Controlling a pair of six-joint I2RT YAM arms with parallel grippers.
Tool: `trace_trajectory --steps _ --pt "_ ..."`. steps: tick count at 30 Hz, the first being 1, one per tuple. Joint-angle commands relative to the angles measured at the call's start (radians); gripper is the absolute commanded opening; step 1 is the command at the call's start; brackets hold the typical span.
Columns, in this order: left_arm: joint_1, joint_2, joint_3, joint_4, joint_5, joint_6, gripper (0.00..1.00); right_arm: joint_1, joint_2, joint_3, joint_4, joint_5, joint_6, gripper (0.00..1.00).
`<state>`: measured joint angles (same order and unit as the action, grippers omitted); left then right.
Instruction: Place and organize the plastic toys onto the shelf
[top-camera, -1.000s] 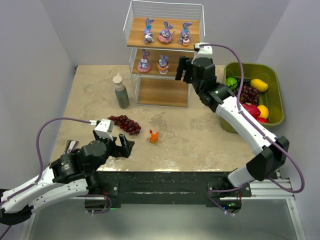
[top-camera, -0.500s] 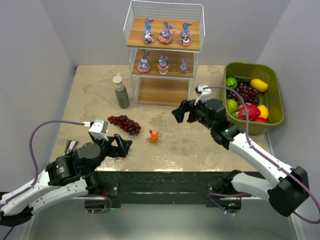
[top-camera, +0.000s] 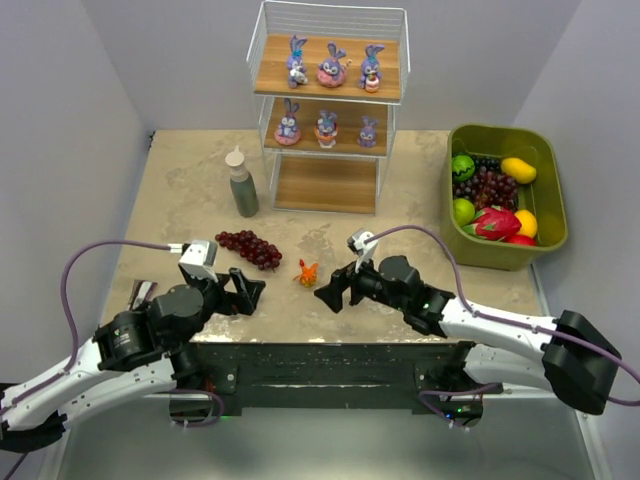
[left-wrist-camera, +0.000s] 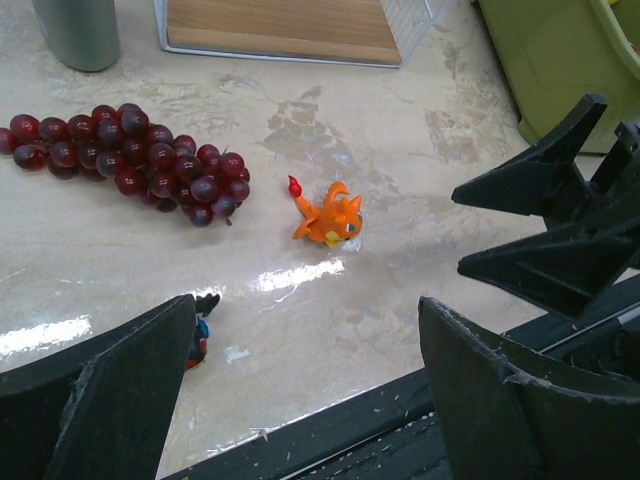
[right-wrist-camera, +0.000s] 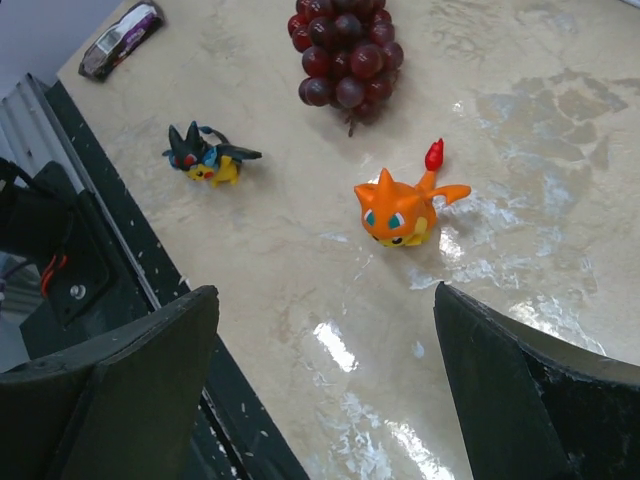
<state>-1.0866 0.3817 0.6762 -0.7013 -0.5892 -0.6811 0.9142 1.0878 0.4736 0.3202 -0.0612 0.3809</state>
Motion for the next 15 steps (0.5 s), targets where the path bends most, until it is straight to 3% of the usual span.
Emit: trace_trajectory --steps 1,15 --pt "0.001 0.025 0.002 0.014 -0.031 -0.021 0.97 0.032 0.058 -0.041 0.21 0.058 -0.065 0.91" --pt "0.001 0.034 0.006 0.006 -0.034 -0.023 0.97 0.104 0.363 -0.021 0.44 0.244 -0.036 0.88"
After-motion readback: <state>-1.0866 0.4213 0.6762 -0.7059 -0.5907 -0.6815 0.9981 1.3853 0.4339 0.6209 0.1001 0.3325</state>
